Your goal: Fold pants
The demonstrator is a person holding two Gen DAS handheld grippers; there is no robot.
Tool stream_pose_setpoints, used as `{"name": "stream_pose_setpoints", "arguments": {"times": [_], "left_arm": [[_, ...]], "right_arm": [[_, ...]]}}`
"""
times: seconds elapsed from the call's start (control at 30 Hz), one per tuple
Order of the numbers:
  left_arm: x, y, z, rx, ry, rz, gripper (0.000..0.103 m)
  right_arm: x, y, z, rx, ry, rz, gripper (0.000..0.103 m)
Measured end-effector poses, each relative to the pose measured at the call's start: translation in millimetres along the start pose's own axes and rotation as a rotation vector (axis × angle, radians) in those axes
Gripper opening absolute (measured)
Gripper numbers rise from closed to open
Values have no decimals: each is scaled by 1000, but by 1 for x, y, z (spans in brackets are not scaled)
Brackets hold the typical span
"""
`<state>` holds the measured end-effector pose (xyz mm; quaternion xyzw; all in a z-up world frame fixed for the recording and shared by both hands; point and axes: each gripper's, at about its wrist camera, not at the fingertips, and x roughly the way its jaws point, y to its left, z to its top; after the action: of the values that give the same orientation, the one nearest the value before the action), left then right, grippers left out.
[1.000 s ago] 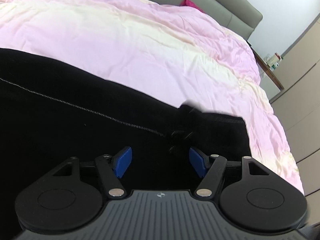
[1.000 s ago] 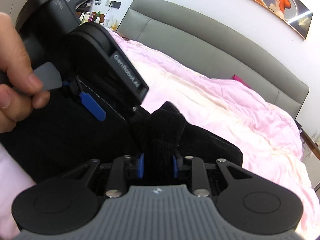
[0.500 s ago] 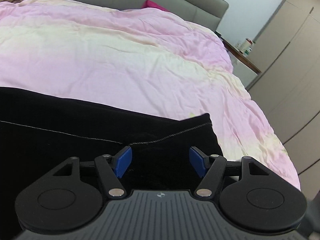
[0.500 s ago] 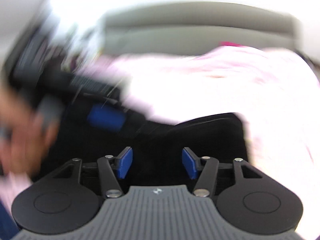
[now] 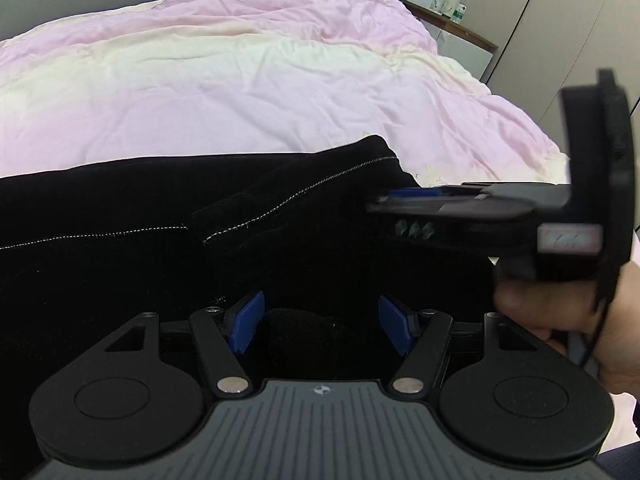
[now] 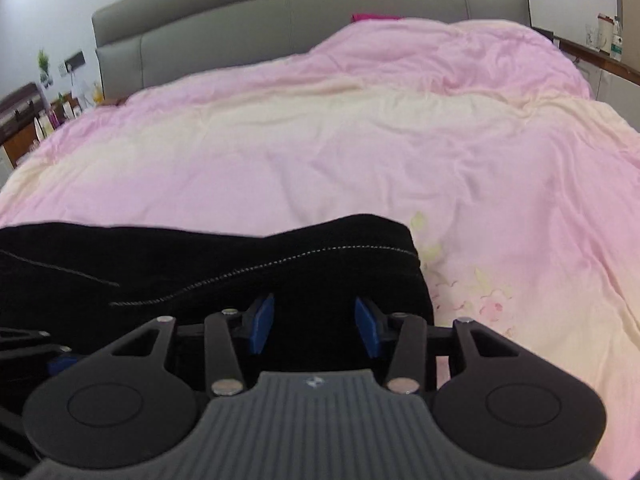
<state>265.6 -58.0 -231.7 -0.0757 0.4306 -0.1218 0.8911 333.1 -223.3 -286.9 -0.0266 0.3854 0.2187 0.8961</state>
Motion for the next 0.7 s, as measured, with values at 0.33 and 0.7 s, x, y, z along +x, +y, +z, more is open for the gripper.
{"name": "stream_pose_setpoints", "arguments": {"times": [0.33, 0.7], "left_arm": [[-34, 12, 10, -115, -94, -37, 76], [-1, 30, -16, -122, 46, -1, 92]], "right_arm": [[-57, -39, -19, 250, -106, 6, 43], [-55, -13, -54, 177, 132, -79, 52]]}}
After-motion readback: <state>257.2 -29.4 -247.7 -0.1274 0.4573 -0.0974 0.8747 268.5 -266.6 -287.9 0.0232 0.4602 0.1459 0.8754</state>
